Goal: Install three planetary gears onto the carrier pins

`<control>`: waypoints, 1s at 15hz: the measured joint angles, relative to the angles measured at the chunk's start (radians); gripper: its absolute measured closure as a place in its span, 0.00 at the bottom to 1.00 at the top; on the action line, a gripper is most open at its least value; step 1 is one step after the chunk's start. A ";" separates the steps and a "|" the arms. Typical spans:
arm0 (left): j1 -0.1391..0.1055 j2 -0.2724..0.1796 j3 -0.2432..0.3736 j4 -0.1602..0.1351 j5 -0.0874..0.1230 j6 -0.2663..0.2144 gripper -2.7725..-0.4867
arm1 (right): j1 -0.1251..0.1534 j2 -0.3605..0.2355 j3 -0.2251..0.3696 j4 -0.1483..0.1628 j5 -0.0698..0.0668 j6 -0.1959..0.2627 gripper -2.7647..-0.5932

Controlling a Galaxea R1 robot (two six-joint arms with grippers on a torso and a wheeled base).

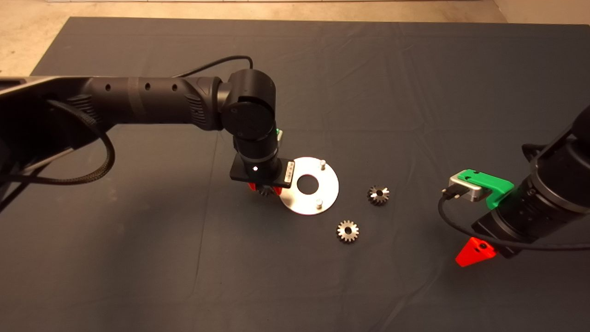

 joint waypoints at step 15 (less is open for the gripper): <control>-0.035 0.115 -0.182 -0.100 -0.005 0.151 0.82 | 0.000 0.000 0.001 0.000 0.000 0.007 0.15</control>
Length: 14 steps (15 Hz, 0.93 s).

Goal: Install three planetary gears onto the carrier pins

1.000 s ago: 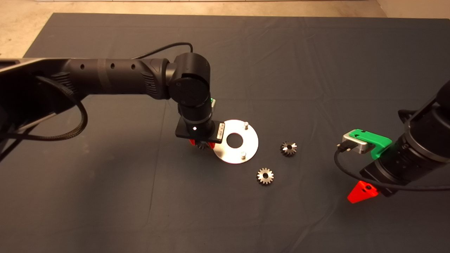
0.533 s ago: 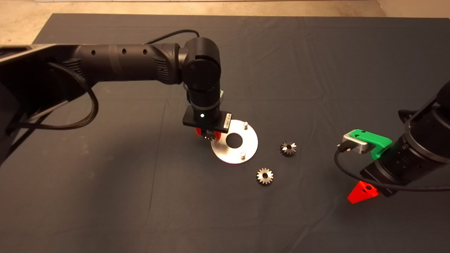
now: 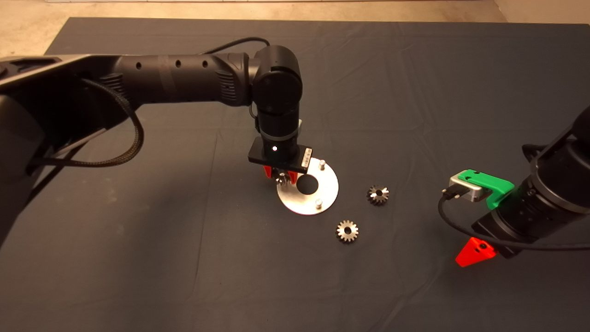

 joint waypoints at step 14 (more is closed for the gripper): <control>0.000 0.005 -0.019 -0.001 0.000 0.026 0.82 | 0.000 0.000 0.000 0.000 0.000 0.001 0.15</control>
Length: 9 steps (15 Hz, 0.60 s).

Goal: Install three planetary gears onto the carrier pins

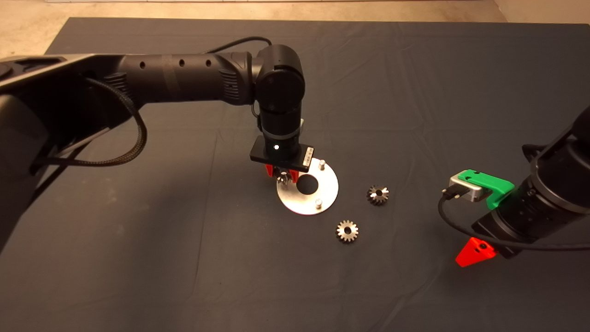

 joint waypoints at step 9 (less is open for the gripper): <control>0.002 0.000 -0.039 0.001 0.000 0.043 0.82 | 0.000 0.011 -0.009 0.000 0.000 0.003 0.15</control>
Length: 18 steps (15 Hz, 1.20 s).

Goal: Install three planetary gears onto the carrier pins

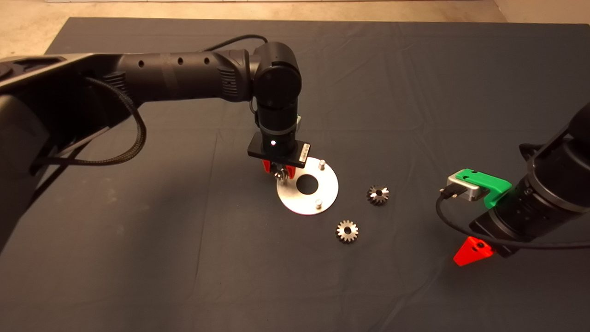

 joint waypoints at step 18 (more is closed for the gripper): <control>0.001 0.000 0.040 -0.001 0.000 -0.020 0.82 | 0.003 0.000 -0.007 0.000 0.000 0.000 0.15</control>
